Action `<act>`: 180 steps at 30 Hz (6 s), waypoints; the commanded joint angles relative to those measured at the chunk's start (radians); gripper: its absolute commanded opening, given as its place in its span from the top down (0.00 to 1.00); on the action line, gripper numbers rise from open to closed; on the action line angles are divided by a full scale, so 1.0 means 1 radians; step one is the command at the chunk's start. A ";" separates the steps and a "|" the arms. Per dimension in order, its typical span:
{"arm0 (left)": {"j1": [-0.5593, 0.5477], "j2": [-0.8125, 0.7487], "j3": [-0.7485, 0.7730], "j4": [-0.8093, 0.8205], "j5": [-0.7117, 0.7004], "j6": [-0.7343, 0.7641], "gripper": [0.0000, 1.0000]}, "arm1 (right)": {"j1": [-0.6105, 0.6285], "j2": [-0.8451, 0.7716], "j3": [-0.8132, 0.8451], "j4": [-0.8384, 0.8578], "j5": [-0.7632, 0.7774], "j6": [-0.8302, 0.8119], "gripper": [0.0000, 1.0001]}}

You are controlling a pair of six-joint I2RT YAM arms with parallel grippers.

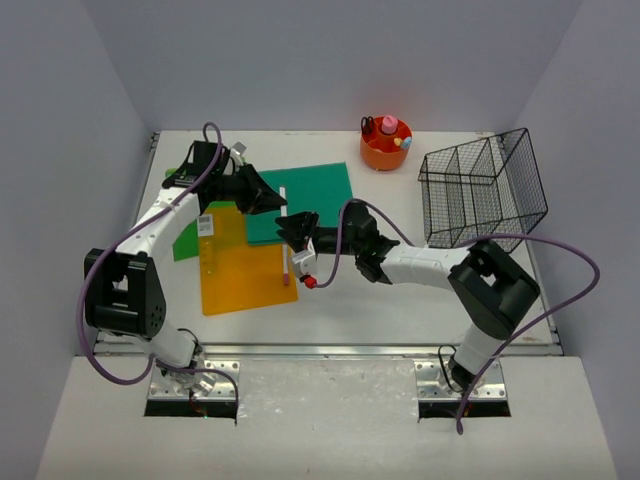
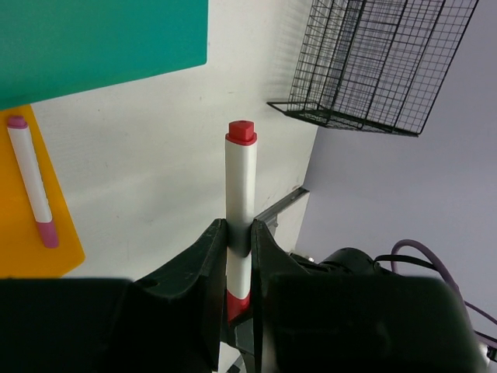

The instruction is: Organize the desk

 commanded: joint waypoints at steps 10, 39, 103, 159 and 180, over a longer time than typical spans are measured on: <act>0.026 -0.014 -0.011 0.083 0.079 -0.020 0.02 | 0.003 0.063 0.067 0.254 0.090 -0.042 1.00; 0.089 -0.160 0.093 0.114 -0.359 0.345 0.00 | -0.670 0.321 0.978 -0.353 0.510 1.461 1.00; -0.344 0.017 -0.138 0.024 -0.771 0.610 0.58 | -0.699 0.163 0.686 -0.246 0.407 1.354 0.26; -0.191 0.054 0.116 -0.069 -0.076 0.281 1.00 | -0.016 -0.104 -0.142 0.027 0.016 -0.219 0.32; -0.112 0.081 0.086 -0.079 -0.090 0.252 0.24 | -0.007 -0.036 -0.106 0.295 0.199 -0.131 1.00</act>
